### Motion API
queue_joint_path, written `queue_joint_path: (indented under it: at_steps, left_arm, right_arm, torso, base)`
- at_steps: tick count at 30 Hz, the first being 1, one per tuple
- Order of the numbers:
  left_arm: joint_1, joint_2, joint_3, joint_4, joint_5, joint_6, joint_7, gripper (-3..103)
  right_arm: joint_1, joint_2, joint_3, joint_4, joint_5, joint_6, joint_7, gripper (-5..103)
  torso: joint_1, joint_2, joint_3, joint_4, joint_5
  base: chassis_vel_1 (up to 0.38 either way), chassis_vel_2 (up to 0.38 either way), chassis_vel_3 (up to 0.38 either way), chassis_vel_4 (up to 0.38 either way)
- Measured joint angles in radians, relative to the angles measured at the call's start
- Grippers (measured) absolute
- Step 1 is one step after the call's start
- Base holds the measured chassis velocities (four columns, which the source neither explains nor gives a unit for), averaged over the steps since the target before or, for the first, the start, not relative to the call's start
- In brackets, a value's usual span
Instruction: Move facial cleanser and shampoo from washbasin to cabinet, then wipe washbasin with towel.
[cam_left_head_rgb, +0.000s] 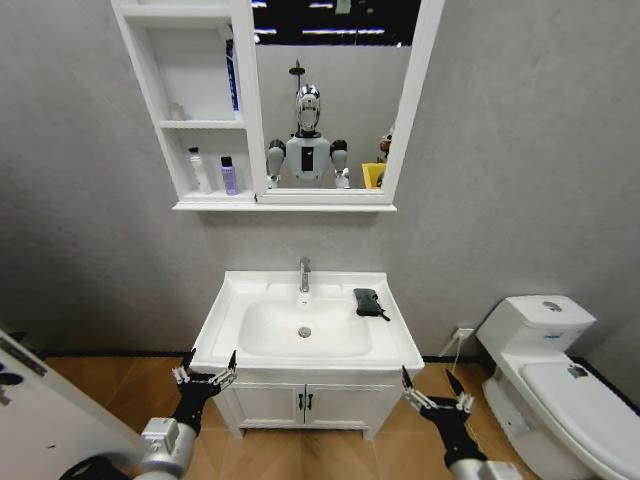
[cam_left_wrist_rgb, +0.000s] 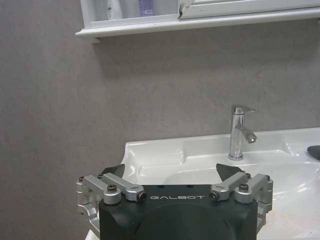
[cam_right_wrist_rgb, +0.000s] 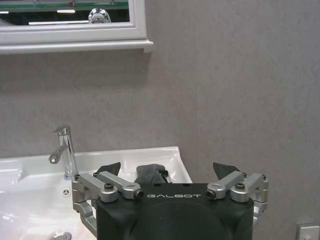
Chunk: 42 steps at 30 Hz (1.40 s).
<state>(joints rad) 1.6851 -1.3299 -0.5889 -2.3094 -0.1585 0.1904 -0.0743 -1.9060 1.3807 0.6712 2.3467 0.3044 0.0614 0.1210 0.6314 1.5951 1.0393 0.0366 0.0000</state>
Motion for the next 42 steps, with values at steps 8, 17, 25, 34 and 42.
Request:
queue_joint_path:
  at_steps: [8,17,25,34,42]
  left_arm:
    - [0.000,0.000,0.000,0.000,0.000,0.000,0.000,100]
    - [0.000,0.000,0.000,0.000,0.000,0.000,0.000,100]
    - [0.000,0.000,0.000,0.000,0.000,0.000,0.000,100]
    - [0.000,0.000,0.000,0.000,0.000,0.000,0.000,100]
    - [0.000,0.000,0.000,0.000,0.000,0.000,0.000,100]
  right_arm:
    - [0.005,0.000,0.009,0.008,0.013,-0.012,-0.009,100]
    - [0.008,-0.001,0.007,0.006,0.012,-0.013,-0.009,100]
    - [0.009,-0.001,0.006,0.004,0.012,-0.014,-0.009,100]
    - [0.009,-0.002,0.005,0.003,0.011,-0.014,-0.008,100]
    - [0.009,-0.002,0.005,0.003,0.011,-0.014,-0.008,100]
  torso:
    - [0.000,0.000,0.000,-0.0001,0.0000]
    - [0.000,0.000,0.000,-0.0001,0.0000]
    - [0.001,0.000,0.000,0.0000,0.0000]
    - [0.000,0.000,0.000,-0.0003,0.0008]
    - [0.000,0.000,0.000,-0.0001,0.0000]
  base:
    - [0.000,0.000,0.000,0.000]
    - [0.000,0.000,0.000,0.000]
    - [0.080,-0.059,-0.062,0.063]
    - [0.210,-0.210,-0.201,0.192]
    - [0.289,-0.296,-0.288,0.296]
